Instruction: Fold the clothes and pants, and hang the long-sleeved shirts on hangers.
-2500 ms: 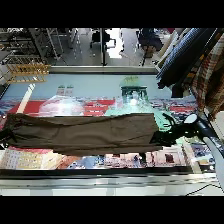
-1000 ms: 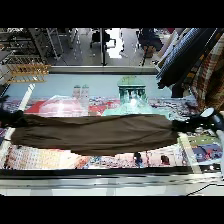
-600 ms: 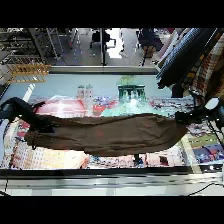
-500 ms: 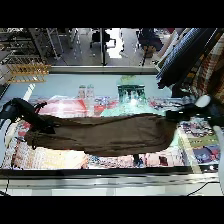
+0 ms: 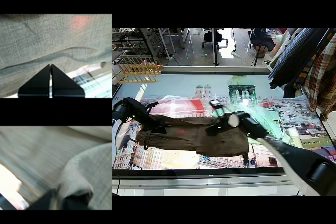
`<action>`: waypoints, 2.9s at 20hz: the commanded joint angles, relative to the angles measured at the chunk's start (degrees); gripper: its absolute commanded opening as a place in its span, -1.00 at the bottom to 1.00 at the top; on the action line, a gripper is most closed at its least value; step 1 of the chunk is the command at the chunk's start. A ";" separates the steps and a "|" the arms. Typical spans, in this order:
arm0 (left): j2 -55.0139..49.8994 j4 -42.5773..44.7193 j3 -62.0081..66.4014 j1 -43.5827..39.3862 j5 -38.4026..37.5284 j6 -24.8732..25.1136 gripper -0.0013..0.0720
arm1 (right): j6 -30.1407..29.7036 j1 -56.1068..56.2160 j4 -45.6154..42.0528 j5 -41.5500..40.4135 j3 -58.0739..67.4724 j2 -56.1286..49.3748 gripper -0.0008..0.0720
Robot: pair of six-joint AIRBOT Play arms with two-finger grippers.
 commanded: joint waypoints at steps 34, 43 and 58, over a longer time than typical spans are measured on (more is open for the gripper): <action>0.04 -1.99 -0.04 -10.75 -8.48 -1.38 -0.93 | -6.86 -36.59 -1.14 28.06 9.70 8.17 -0.93; -0.28 -1.90 -0.07 -11.54 -12.94 -1.53 -0.93 | -1.05 -35.89 -6.56 33.77 9.70 7.21 -0.93; -0.66 -0.07 5.51 -10.43 -13.49 -2.14 -0.93 | 9.05 -28.98 -14.82 32.59 19.32 8.94 -0.93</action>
